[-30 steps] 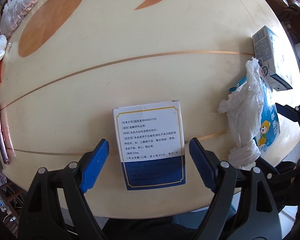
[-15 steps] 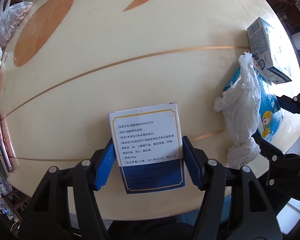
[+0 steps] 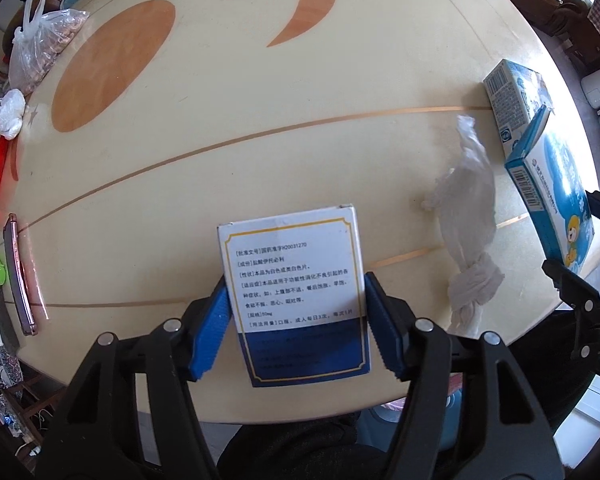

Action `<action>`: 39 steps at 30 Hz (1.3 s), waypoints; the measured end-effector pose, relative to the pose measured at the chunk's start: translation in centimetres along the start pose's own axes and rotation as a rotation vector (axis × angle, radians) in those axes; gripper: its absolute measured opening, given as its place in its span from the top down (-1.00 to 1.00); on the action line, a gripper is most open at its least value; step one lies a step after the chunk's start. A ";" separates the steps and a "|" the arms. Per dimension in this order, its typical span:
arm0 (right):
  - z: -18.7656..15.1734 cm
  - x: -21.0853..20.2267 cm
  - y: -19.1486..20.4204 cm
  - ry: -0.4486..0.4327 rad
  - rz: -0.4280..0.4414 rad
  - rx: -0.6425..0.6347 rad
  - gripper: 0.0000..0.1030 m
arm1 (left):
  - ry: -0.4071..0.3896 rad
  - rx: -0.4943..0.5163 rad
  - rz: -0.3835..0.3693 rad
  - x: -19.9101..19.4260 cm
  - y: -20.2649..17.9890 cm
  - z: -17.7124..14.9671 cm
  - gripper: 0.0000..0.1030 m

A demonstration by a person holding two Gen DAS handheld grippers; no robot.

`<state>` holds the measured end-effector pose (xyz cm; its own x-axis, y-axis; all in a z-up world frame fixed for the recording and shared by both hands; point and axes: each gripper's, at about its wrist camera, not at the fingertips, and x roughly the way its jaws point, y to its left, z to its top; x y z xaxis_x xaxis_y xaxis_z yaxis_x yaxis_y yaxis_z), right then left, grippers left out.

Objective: Collect trash
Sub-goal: 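Grasp the white-blue card box with the left tool while the right tool grasps the blue medicine box, then carry the card box and medicine box with both tools over the bin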

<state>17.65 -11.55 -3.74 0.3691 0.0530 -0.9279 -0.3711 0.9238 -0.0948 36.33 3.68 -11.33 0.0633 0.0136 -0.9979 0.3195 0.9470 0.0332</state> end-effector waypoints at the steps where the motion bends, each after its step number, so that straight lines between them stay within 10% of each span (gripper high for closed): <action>1: 0.0 -0.4 -0.2 -0.005 0.003 0.004 -0.19 | -0.006 -0.004 0.000 -0.3 0.1 0.0 -0.23; 39: -10.8 -14.8 3.5 -0.188 -0.083 0.044 -0.19 | -0.187 0.143 -0.047 -10.2 -10.0 -16.2 -0.23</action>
<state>1.63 -13.18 5.74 0.5504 0.0422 -0.8338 -0.2965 0.9435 -0.1480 17.14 -0.75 -2.42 0.2147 -0.1018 -0.9714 0.4558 0.8901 0.0075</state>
